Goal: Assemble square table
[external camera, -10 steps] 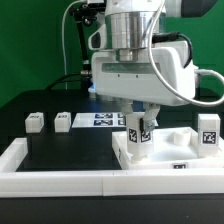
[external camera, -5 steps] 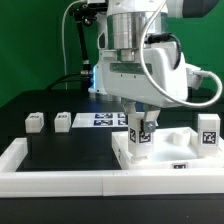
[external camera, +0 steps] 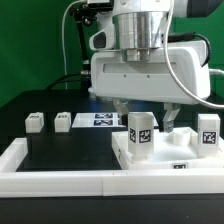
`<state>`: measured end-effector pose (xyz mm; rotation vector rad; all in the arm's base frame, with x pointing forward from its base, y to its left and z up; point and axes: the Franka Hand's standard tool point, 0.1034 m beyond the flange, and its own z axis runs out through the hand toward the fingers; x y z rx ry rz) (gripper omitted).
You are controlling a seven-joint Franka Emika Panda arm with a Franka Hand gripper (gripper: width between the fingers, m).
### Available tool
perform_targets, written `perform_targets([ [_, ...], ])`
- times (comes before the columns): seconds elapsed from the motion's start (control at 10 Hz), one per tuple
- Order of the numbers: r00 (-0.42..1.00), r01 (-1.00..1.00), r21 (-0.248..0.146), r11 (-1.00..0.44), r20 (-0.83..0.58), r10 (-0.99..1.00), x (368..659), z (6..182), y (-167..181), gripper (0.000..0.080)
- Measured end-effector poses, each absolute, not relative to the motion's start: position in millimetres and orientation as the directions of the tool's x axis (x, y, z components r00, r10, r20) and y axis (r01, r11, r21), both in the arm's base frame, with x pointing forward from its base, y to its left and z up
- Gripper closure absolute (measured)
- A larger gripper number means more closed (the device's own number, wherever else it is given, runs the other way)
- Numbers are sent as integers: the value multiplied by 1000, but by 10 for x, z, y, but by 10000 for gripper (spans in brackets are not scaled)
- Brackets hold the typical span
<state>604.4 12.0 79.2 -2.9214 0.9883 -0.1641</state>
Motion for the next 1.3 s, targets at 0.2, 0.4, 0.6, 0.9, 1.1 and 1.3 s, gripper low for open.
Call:
perform_targets([
  [0.2,878,-465,-68,-883,96,-470,6044,793,118,151],
  [0.4,945,-308,-48,-950,100,-311,6033,787,128,151],
  [0.6,983,-160,-28,-987,80,-162,6010,785,149,151],
  [0.9,994,75,0,-997,77,75,6014,794,89,151],
  [1.1,979,185,17,-983,79,186,6027,810,57,151],
  [1.3,978,187,21,-982,91,188,6049,826,55,170],
])
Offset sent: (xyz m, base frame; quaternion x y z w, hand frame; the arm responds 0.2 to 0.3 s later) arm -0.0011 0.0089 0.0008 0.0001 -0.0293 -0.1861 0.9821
